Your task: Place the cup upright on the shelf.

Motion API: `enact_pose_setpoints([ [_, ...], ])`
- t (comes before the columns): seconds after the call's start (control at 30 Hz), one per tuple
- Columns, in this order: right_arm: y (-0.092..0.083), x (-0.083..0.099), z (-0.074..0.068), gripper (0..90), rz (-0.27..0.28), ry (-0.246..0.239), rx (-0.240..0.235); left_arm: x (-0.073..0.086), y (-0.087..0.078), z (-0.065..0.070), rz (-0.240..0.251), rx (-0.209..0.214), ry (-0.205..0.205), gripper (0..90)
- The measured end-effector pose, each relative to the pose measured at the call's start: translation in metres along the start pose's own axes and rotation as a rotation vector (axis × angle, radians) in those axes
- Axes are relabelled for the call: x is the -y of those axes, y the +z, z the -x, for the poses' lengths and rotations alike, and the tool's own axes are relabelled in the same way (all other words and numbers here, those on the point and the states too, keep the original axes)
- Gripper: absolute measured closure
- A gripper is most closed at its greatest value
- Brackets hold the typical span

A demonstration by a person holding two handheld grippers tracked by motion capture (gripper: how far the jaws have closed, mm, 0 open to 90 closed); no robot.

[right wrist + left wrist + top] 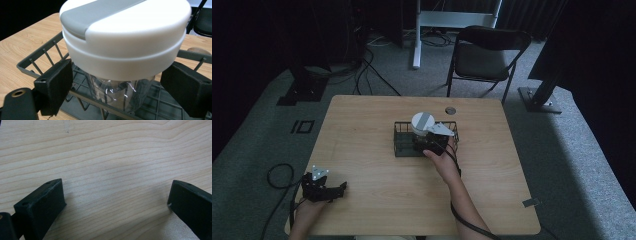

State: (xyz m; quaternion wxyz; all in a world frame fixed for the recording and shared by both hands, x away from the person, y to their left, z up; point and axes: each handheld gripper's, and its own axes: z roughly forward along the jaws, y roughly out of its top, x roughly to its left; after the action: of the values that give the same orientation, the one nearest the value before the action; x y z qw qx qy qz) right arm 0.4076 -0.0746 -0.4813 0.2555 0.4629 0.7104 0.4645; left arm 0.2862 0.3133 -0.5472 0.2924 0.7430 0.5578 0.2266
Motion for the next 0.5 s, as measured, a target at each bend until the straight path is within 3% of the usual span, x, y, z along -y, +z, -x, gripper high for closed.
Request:
enact_pose_setpoints([
  [0.5, -0.015, 0.001, 0.001, 10.8, 0.035, -0.001, -0.025, 0.0, 0.0, 0.0, 0.001, 0.0, -0.001, 1.2],
])
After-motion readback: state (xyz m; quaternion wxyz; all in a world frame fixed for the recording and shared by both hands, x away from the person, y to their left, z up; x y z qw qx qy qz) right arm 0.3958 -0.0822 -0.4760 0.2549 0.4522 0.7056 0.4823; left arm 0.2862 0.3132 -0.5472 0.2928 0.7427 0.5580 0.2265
